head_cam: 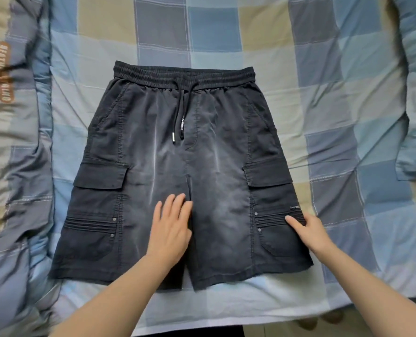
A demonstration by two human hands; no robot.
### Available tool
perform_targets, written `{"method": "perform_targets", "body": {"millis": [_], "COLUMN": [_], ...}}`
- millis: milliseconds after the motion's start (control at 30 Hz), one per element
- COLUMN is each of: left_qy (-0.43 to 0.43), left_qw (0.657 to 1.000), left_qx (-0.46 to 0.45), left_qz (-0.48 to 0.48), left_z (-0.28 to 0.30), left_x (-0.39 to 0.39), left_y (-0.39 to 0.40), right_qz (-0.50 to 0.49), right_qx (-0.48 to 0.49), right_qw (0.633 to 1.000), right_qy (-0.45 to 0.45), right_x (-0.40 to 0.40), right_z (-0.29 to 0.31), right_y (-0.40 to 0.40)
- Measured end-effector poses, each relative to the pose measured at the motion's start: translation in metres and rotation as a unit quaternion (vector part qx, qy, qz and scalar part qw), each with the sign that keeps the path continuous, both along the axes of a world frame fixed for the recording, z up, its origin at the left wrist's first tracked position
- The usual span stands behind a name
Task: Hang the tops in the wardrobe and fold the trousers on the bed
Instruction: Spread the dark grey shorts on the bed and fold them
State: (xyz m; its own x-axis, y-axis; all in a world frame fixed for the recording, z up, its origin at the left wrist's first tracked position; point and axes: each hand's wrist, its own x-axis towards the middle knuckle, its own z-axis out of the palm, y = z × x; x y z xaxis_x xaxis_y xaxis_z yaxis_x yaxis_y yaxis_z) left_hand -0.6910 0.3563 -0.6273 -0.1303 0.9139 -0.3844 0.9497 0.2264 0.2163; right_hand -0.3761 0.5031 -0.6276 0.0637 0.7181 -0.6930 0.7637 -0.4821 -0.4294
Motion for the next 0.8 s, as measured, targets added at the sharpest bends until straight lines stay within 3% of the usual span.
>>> {"method": "perform_targets", "body": {"millis": [100, 200, 267, 333, 400, 433, 500, 533, 567, 633, 700, 800], "left_qy": [0.008, 0.05, 0.049, -0.042, -0.208, -0.308, -0.48, -0.51, -0.508, -0.425, -0.339, -0.333], "left_qw": [0.981, 0.93, 0.922, 0.944, 0.942, 0.913, 0.8, 0.76, 0.749, 0.802, 0.848, 0.865], "left_qx": [-0.127, -0.293, -0.316, -0.299, -0.263, -0.241, -0.198, -0.181, -0.166, -0.139, -0.143, -0.149], "left_qz": [-0.145, -0.217, -0.219, -0.135, 0.018, 0.115, 0.3, 0.361, 0.393, 0.397, 0.38, 0.344], "left_z": [-0.006, -0.004, 0.013, 0.025, 0.038, 0.044, 0.061, 0.066, 0.068, 0.065, 0.061, 0.063], "left_x": [0.023, 0.05, 0.069, 0.082, 0.091, 0.095, 0.102, 0.104, 0.104, 0.098, 0.09, 0.085], "left_y": [0.002, 0.007, 0.024, 0.041, 0.057, 0.065, 0.083, 0.091, 0.095, 0.095, 0.088, 0.077], "right_qz": [-0.006, -0.003, -0.014, -0.018, 0.012, 0.049, 0.15, 0.205, 0.261, 0.324, 0.266, 0.175], "right_qx": [0.02, -0.005, 0.0, 0.035, 0.078, 0.092, 0.081, 0.047, 0.002, -0.061, -0.027, 0.075], "right_qw": [1.0, 0.999, 0.999, 0.999, 0.995, 0.991, 0.975, 0.961, 0.943, 0.922, 0.951, 0.978], "right_qy": [-0.015, -0.04, -0.034, 0.004, 0.063, 0.084, 0.146, 0.181, 0.207, 0.203, 0.152, 0.087], "right_x": [0.021, 0.038, 0.031, 0.015, -0.008, -0.022, -0.044, -0.053, -0.061, -0.072, -0.08, -0.103], "right_z": [0.001, -0.005, 0.006, 0.022, 0.044, 0.057, 0.077, 0.083, 0.087, 0.09, 0.084, 0.075], "right_y": [-0.005, -0.007, -0.01, -0.018, -0.031, -0.039, -0.054, -0.058, -0.058, -0.044, -0.016, 0.044]}}
